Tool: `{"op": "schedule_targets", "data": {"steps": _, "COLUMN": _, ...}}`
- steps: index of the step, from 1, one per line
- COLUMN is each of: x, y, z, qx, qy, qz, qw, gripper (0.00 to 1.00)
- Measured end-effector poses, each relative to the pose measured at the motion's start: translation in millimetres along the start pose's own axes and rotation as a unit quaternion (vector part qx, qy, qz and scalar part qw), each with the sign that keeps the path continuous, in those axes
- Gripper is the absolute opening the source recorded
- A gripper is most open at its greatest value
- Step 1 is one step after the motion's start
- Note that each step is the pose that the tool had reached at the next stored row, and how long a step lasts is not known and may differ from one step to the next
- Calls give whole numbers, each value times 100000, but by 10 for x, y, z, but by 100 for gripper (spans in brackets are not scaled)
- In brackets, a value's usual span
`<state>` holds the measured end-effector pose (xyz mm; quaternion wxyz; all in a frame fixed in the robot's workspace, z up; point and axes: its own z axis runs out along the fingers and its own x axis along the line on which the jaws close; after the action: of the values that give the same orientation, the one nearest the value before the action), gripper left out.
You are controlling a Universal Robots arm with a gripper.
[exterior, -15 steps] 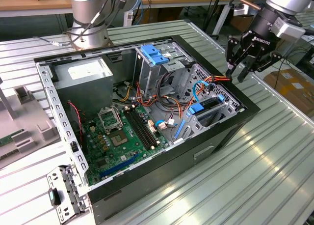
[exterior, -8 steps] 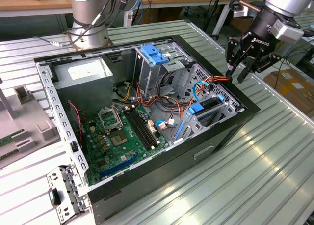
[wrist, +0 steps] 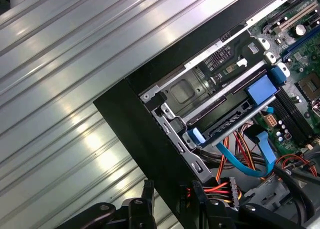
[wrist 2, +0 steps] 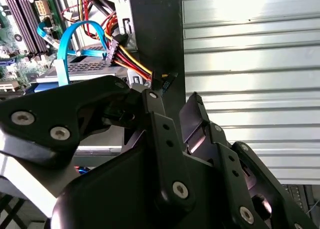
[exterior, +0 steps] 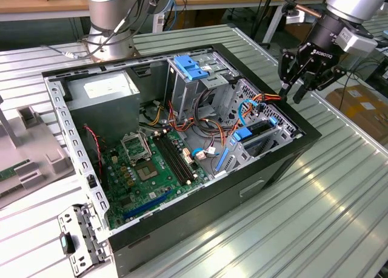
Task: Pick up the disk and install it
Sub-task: 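Insert the first disk wire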
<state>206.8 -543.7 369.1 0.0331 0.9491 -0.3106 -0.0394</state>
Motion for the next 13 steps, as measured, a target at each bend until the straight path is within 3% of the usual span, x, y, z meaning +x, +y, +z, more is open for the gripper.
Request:
{"op": "schedule_targets", "data": {"steps": 4, "x": 0, "y": 0, "z": 0, "qx": -1, "qy": 0, "qz": -27, "qw": 100000, "gripper": 40}}
{"op": "schedule_targets", "data": {"steps": 8, "x": 0, "y": 0, "z": 0, "qx": -2, "qy": 2, "qz": -49, "qw": 100000, "gripper": 16}}
{"op": "schedule_targets", "data": {"steps": 13, "x": 0, "y": 0, "z": 0, "qx": -2, "qy": 5, "qz": -84, "qw": 100000, "gripper": 16}}
